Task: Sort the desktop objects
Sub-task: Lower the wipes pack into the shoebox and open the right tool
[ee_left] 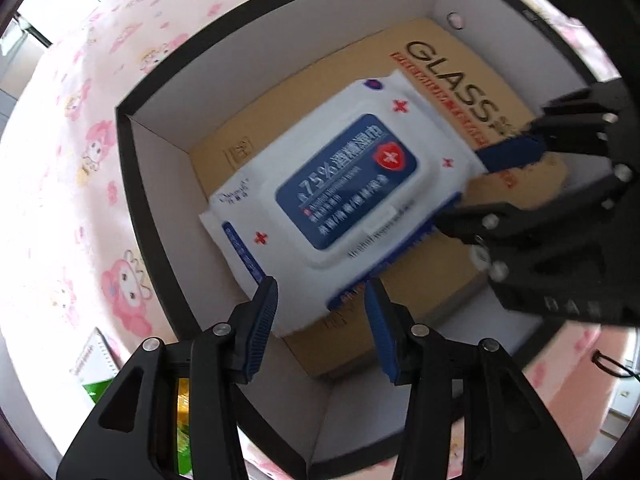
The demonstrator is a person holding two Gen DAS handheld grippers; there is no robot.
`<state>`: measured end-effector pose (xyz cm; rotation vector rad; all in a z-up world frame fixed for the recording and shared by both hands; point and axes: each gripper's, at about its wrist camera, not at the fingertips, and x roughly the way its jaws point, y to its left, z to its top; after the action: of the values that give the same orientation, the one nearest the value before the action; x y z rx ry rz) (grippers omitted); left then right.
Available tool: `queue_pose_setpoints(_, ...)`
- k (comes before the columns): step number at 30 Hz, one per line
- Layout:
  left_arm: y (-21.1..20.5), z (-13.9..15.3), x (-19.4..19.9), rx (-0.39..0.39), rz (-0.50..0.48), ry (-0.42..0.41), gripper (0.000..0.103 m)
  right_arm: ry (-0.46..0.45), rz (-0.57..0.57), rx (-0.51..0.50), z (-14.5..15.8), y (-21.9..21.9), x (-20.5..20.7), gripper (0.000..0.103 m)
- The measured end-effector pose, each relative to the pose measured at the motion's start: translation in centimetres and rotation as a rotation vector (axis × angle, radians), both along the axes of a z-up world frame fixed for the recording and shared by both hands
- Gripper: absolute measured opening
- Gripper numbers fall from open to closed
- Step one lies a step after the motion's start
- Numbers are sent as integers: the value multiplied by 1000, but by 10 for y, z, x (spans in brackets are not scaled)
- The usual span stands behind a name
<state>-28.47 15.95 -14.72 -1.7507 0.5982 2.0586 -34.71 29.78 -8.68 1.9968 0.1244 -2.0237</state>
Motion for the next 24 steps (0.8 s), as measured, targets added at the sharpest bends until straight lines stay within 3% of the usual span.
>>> queue_pose_setpoints(3,3,-5,-9,-16,25,21,46,-41,-27,-29,0,3,-8,45)
queue_pose_setpoints(10,3,-13,-29,-26,46,54,46,-16,-44,-1,9,9,-37,45)
queue_pose_setpoints(15,3,-20,-38,-29,88,95,37,23,-79,-7,15,17,-57,45)
queue_pose_setpoints(18,5,-25,-36,-24,112,116,40,77,-85,-4,22,20,-65,45)
queue_pose_setpoints(24,6,-35,-30,-12,148,142,47,104,-112,-24,7,23,-43,45)
